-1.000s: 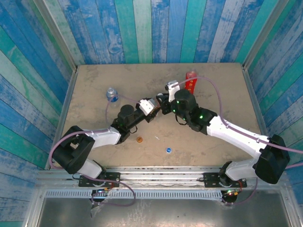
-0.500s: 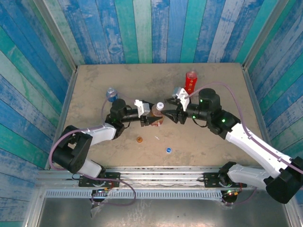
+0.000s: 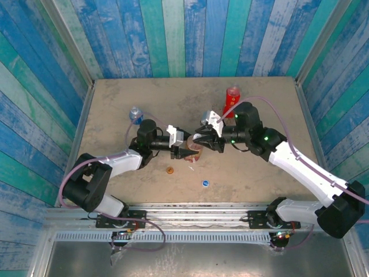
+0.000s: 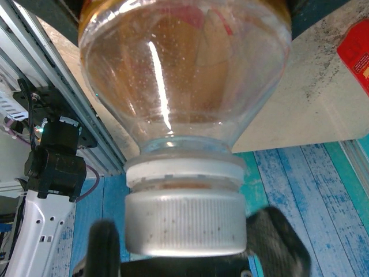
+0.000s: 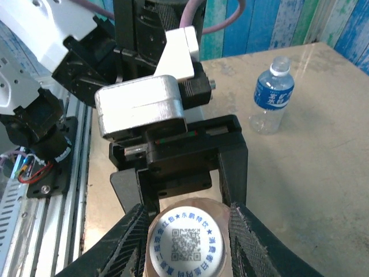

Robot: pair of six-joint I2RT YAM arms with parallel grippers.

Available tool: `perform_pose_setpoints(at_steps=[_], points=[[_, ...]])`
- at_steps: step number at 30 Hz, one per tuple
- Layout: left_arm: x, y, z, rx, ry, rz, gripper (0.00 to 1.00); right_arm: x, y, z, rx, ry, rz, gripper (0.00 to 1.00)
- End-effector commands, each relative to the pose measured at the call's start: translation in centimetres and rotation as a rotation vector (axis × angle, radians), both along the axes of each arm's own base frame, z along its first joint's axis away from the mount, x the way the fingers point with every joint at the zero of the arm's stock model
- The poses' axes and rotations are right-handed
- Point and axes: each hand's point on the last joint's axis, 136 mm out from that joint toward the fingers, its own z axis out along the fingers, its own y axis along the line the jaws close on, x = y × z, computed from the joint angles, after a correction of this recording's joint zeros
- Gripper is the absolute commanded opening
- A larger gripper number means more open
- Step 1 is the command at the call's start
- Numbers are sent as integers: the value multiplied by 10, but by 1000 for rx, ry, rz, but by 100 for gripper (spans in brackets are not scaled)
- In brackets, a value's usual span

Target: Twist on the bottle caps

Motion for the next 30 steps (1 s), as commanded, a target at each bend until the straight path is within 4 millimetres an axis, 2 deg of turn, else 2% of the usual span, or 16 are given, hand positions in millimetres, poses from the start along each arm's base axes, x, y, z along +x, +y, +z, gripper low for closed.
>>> perform_pose_setpoints(at_steps=[1,6,8,10,11,15,17,19,21,23,25,27,28,29,30], points=[[-5,1,27,-45,-73,-15,44,-7,1,5,0,-7,42,39],[9,2,32,-69,-87,83,43,2,-1,8,0,-9,-23,17],[26,2,34,-81,-81,191,42,18,-2,14,35,0,-124,1],[51,3,36,-94,-88,344,43,49,-8,26,129,29,-324,0],[65,5,36,-98,-94,437,45,57,-8,28,180,45,-387,1],[113,13,43,-149,-109,754,41,78,-7,24,203,-11,-611,1],[128,20,50,-198,-117,872,42,95,-19,13,203,28,-808,4],[134,16,55,-216,-129,889,42,107,-42,-5,231,123,-1031,6],[142,15,54,-220,-123,908,42,112,-43,-14,267,141,-1081,10],[145,12,53,-220,-120,909,41,114,-36,-15,269,137,-1066,12],[143,12,49,-211,-109,896,40,113,-29,-9,239,103,-1015,16],[138,12,43,-186,-102,859,39,109,-26,5,223,31,-947,27],[134,12,39,-170,-90,827,39,105,-29,14,222,-22,-922,37],[127,11,37,-167,-84,765,39,101,-31,22,223,-74,-884,45],[117,10,35,-170,-80,699,39,95,-31,28,223,-115,-837,49]])
